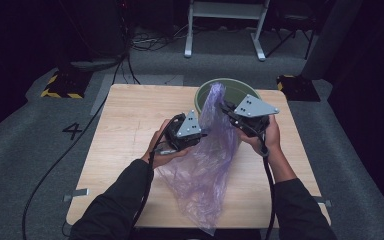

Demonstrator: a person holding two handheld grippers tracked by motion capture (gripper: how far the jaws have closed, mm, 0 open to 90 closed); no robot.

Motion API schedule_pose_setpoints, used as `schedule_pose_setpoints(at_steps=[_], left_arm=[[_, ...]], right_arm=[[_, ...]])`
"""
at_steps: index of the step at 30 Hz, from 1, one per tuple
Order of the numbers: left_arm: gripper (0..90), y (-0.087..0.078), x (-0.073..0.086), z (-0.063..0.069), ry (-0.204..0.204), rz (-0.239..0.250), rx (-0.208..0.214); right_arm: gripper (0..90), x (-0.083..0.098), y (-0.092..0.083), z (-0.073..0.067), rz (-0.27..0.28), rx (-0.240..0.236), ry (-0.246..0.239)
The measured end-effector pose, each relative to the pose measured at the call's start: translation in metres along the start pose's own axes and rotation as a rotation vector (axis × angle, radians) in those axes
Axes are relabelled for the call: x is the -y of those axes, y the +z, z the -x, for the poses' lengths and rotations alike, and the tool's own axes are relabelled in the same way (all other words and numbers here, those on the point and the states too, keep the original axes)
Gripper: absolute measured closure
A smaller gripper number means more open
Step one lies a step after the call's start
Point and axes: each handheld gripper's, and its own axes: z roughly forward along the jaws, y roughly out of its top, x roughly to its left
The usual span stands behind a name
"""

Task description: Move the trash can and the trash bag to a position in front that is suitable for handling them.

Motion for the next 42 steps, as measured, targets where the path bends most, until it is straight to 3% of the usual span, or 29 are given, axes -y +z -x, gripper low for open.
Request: schedule_pose_setpoints(at_steps=[2, 4, 7, 13, 18, 21, 23, 25, 26, 31, 34, 36, 38, 42], left_arm=[[76.1, -0.001, 0.0, -0.001, -0.018, 0.009, -0.011], [71.7, -0.004, 0.001, -0.003, -0.028, 0.015, -0.001], [61.6, -0.008, 0.002, -0.005, -0.05, 0.028, 0.012], [47.2, -0.017, 0.005, -0.005, -0.047, -0.006, 0.045], [35.0, -0.02, 0.016, -0.008, -0.113, -0.006, 0.15], [31.2, -0.02, 0.022, -0.007, -0.139, -0.008, 0.222], [31.2, -0.018, 0.023, -0.004, -0.132, -0.029, 0.24], [35.2, -0.018, 0.024, 0.001, -0.09, -0.042, 0.217], [42.7, -0.017, 0.024, 0.004, -0.068, -0.042, 0.199], [65.9, -0.006, 0.027, 0.009, -0.045, -0.058, 0.156], [79.2, -0.003, 0.027, 0.009, -0.04, -0.045, 0.141], [83.2, -0.002, 0.026, 0.008, -0.036, -0.038, 0.135], [85.6, -0.002, 0.025, 0.008, -0.033, -0.032, 0.137], [89.4, -0.004, 0.023, 0.008, -0.031, -0.01, 0.133]], right_arm=[[89.0, 0.002, 0.003, 0.0, -0.042, -0.004, -0.012], [89.3, 0.006, 0.006, 0.003, -0.079, -0.005, 0.007], [89.3, 0.013, 0.01, 0.012, -0.138, -0.002, 0.057], [89.3, 0.029, 0.018, 0.033, -0.248, -0.024, 0.168], [89.3, 0.04, 0.028, 0.044, -0.333, -0.052, 0.236], [89.3, 0.042, 0.033, 0.048, -0.363, -0.056, 0.273], [89.3, 0.042, 0.034, 0.051, -0.368, -0.05, 0.298], [89.1, 0.042, 0.035, 0.052, -0.365, -0.04, 0.301], [89.0, 0.042, 0.034, 0.052, -0.364, -0.041, 0.301], [83.7, 0.046, 0.032, 0.053, -0.347, -0.043, 0.324], [69.6, 0.05, 0.03, 0.054, -0.329, -0.031, 0.345], [58.7, 0.051, 0.027, 0.055, -0.312, -0.045, 0.339], [44.8, 0.051, 0.023, 0.055, -0.297, -0.02, 0.338], [35.0, 0.049, 0.007, 0.058, -0.238, -0.009, 0.337]])
